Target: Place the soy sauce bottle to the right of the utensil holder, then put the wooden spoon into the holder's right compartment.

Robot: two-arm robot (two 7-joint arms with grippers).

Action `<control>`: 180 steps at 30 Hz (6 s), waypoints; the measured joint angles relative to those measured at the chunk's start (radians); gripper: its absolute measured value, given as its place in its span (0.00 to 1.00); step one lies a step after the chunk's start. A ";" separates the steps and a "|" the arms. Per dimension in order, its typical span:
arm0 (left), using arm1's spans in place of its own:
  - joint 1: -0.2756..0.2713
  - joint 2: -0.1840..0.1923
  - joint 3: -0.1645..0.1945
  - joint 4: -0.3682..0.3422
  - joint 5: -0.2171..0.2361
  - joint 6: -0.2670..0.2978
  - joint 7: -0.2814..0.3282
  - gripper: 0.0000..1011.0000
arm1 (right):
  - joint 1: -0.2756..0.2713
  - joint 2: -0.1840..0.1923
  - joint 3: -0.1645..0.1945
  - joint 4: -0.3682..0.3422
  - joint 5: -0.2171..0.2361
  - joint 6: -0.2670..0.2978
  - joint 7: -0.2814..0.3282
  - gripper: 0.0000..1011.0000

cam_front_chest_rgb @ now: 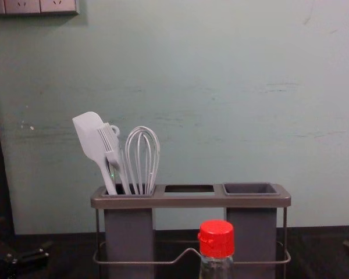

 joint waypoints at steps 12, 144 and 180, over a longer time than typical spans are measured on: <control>0.000 0.000 0.000 0.000 0.000 0.000 0.000 1.00 | -0.088 0.042 0.042 -0.130 -0.070 -0.035 -0.063 0.99; 0.000 0.000 0.000 0.000 0.000 0.000 0.000 1.00 | 0.075 -0.032 -0.086 -0.118 0.309 0.001 0.781 0.64; 0.000 0.000 0.000 0.000 0.000 0.000 0.000 1.00 | -0.062 0.089 0.000 -0.361 0.347 -0.010 0.720 0.39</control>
